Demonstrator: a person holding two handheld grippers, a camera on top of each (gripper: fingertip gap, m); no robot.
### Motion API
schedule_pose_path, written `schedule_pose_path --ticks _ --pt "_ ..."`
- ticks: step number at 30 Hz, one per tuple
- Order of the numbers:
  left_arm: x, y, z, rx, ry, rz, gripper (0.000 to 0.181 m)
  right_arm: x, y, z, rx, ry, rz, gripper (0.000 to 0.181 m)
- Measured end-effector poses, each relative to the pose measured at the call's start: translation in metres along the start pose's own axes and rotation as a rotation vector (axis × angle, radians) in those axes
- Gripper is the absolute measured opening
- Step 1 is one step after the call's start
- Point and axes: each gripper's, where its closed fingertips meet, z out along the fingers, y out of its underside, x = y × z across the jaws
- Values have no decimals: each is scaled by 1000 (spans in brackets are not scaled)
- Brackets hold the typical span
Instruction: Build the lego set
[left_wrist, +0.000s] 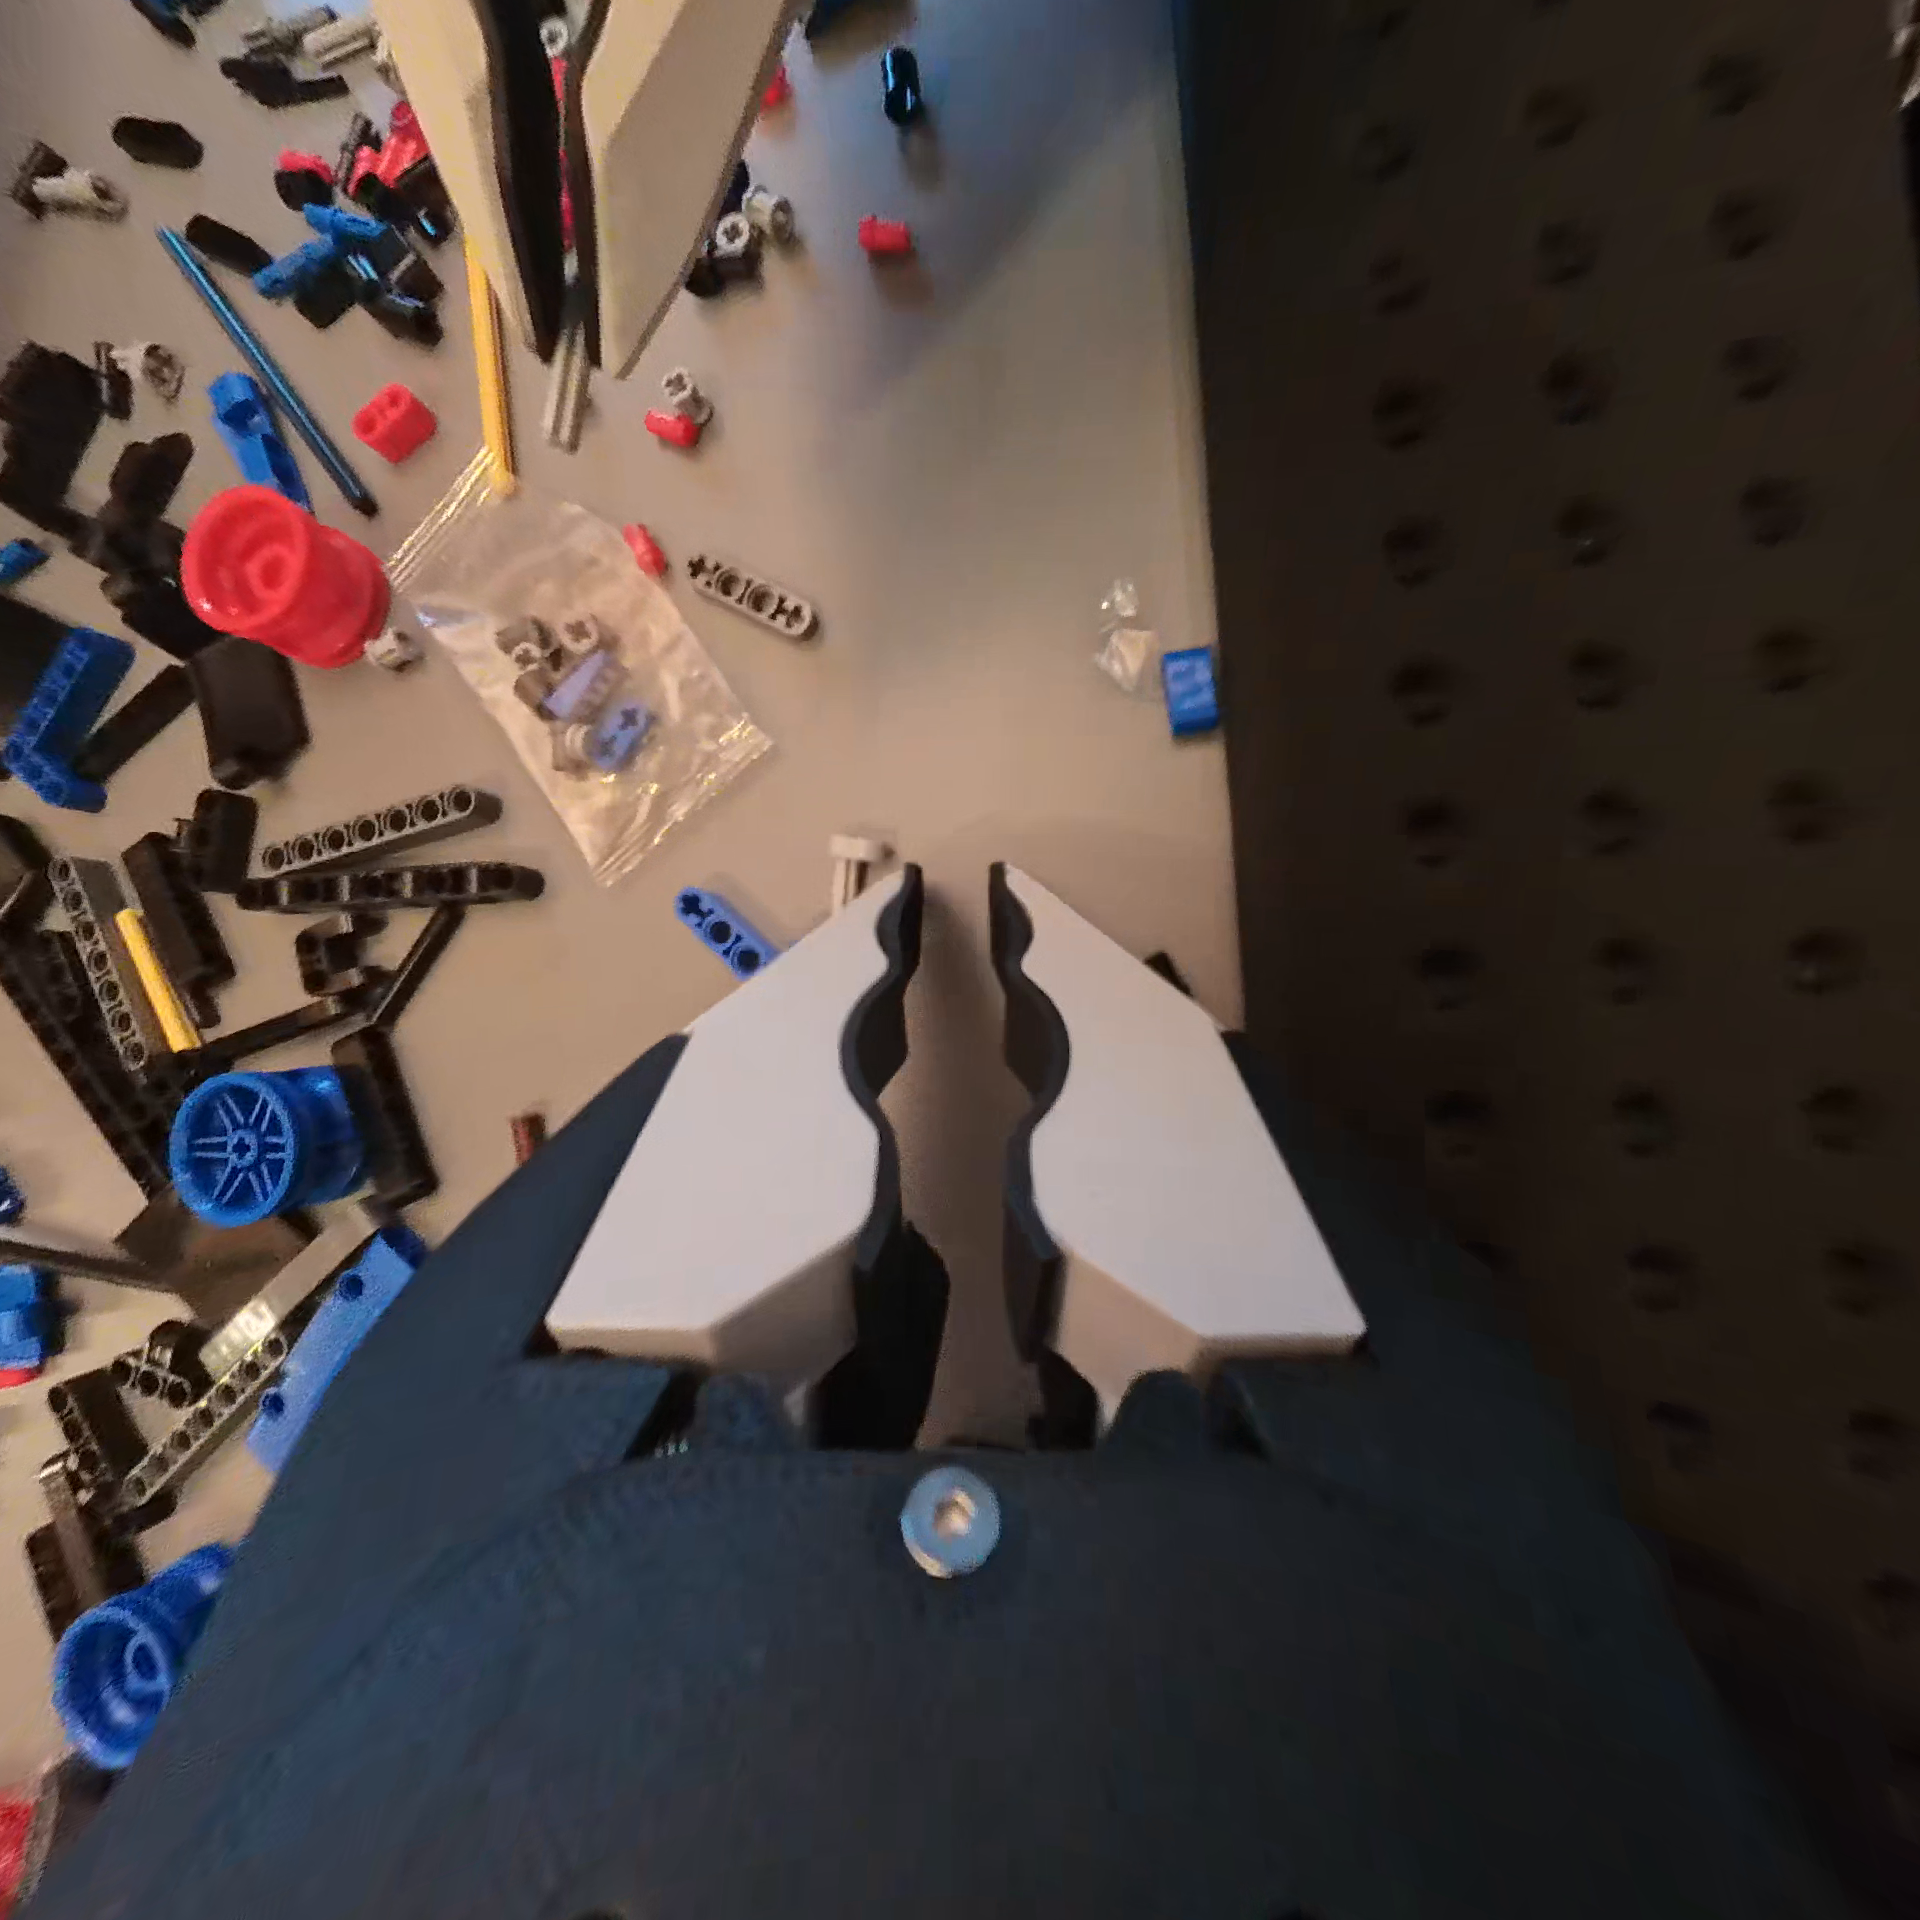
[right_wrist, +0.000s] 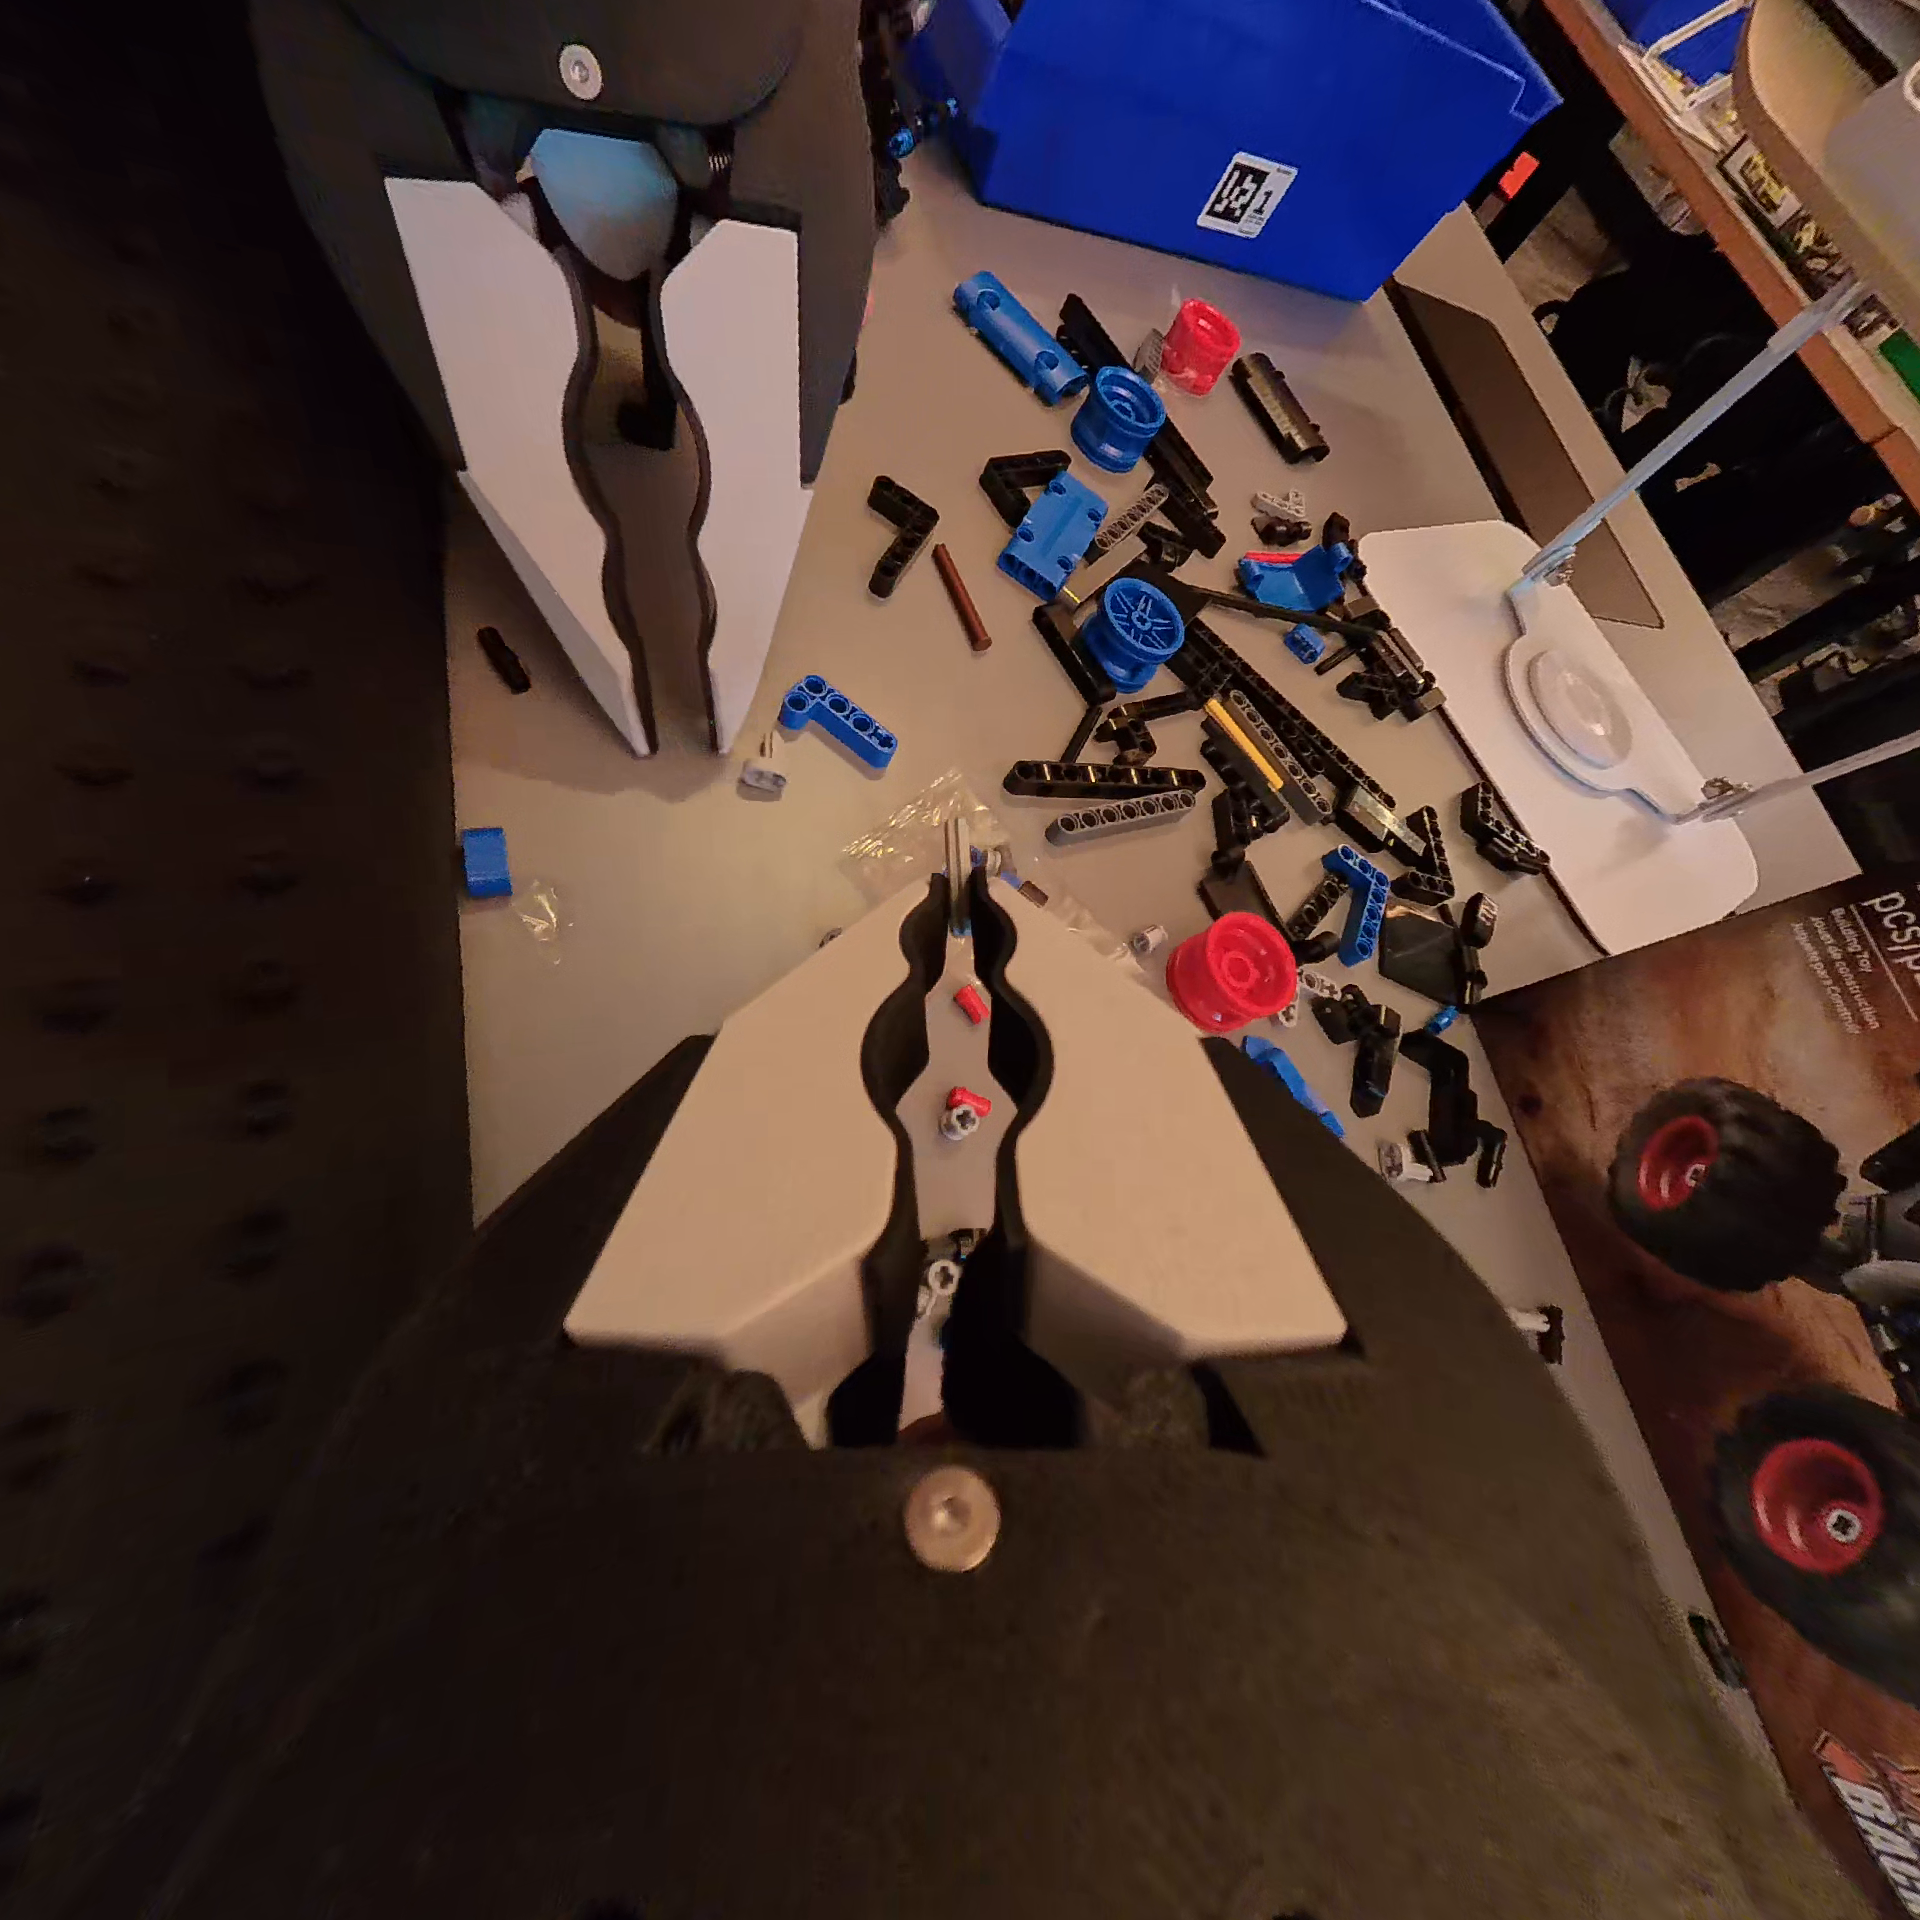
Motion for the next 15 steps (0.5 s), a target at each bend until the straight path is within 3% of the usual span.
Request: schedule_pose_path --ticks 3,9,15 --pt "3 -7 1 29 -2 0 17 -2 0 -1 3 -9 1 3" --pt "-23 -4 -8 38 -121 -13 21 -12 7 2 -15 -58 9 3" --pt "-22 -2 6 16 -87 47 11 -20 7 7 -34 -88 -4 3"
